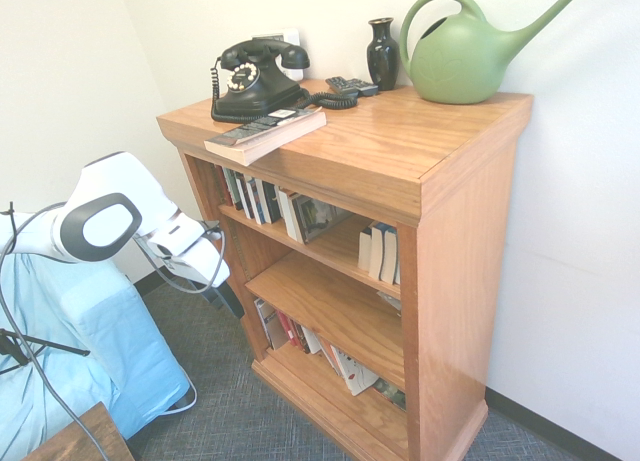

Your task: Organize the shelf

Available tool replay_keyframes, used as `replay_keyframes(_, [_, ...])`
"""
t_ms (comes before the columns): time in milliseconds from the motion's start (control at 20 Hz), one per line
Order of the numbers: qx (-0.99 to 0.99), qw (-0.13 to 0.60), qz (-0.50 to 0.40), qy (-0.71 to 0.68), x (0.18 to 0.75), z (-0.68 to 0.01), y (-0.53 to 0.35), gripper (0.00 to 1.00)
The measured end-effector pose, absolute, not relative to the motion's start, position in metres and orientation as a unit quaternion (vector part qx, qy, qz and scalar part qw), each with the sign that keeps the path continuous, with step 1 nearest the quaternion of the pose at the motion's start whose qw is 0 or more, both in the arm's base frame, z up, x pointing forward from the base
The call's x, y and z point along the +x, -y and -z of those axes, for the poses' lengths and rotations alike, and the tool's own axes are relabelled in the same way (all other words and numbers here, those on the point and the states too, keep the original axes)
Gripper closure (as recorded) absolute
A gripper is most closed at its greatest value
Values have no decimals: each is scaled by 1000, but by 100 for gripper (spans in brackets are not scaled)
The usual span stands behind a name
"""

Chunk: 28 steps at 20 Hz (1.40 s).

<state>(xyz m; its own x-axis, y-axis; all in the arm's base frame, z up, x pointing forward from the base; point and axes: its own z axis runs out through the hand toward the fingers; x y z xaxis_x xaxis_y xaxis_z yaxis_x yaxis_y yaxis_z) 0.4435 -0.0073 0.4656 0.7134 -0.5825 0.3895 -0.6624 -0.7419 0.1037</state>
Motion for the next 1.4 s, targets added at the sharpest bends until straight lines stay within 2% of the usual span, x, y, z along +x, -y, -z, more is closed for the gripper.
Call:
replay_keyframes(300, [887, 246, -281, 272, 457, -545, -18, 0])
replay_keyframes(650, [815, 405, -370, 186, 456, -570, -70, 0])
replay_keyframes(800, [786, 452, -391, 157, 457, -574, -88, 0])
replay_keyframes(1150, [754, 485, -428, 115, 469, -585, -117, 0])
replay_keyframes(1400, [758, 462, -455, 72, 496, -580, -113, 0])
